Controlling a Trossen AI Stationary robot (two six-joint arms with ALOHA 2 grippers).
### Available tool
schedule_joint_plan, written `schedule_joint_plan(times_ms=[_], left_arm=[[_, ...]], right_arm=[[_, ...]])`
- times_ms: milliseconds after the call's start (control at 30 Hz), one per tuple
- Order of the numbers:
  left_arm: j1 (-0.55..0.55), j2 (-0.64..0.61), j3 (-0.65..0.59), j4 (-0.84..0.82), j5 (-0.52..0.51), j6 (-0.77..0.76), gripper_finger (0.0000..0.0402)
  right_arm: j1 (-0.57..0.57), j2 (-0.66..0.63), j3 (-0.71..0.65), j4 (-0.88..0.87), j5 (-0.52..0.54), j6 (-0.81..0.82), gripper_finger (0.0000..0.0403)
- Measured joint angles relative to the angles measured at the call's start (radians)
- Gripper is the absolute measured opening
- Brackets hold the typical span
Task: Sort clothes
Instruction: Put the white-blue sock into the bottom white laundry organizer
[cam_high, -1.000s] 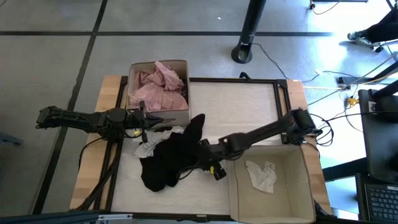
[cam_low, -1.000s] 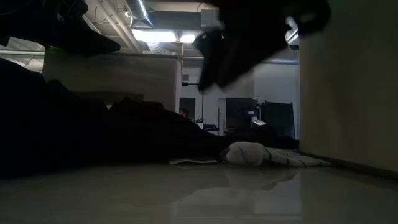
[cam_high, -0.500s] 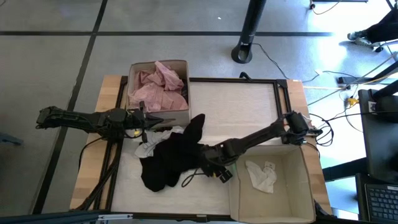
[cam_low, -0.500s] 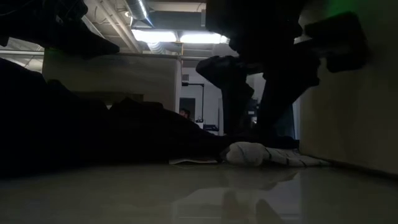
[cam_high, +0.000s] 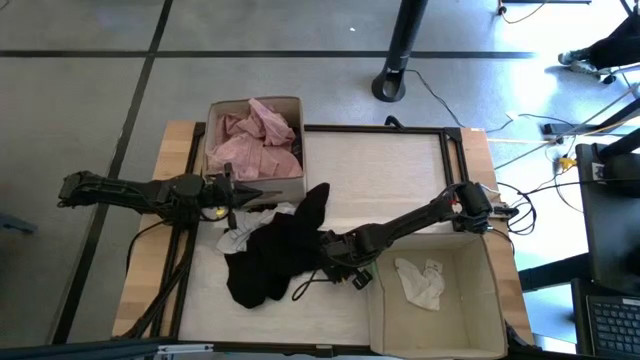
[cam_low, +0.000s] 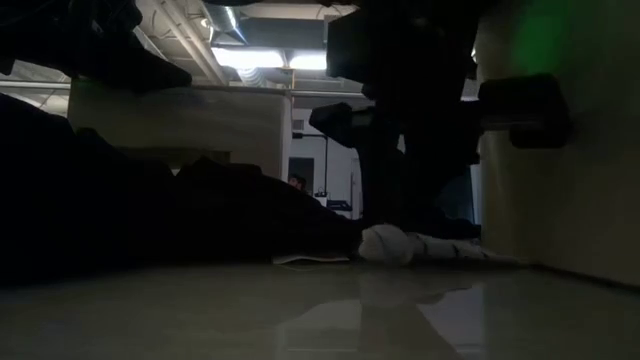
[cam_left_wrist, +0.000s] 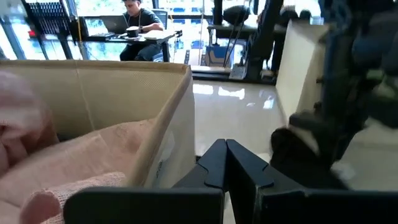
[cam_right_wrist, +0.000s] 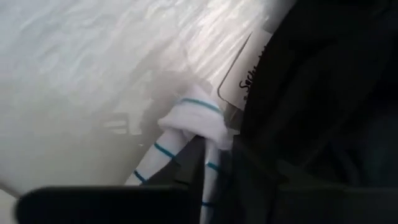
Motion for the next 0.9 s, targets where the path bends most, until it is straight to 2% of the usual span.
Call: schedule_joint_plan(times_ms=[100, 200, 367, 567, 900], left_arm=[[0.0, 0.0, 0.0, 0.018, 0.005, -0.136, 0.0], [0.0, -0.001, 0.001, 0.027, 0.006, -0.172, 0.0], [0.0, 0.0, 0.0, 0.05, 0.058, -0.186, 0.0], [-0.022, 0.0, 0.0, 0.057, 0.06, -0.181, 0.0], [-0.181, 0.019, 0.0, 0.056, 0.048, -0.248, 0.0]], right_arm=[[0.0, 0.004, -0.001, 0.018, 0.016, -0.052, 0.0042], [0.0, 0.005, 0.004, 0.029, 0.019, -0.091, 0.0008], [0.001, 0.012, 0.056, -0.022, 0.022, -0.116, 0.0012], [0.002, 0.002, 0.168, -0.103, 0.062, -0.145, 0.0006], [0.002, -0.083, 0.31, -0.167, 0.117, -0.183, 0.0002]])
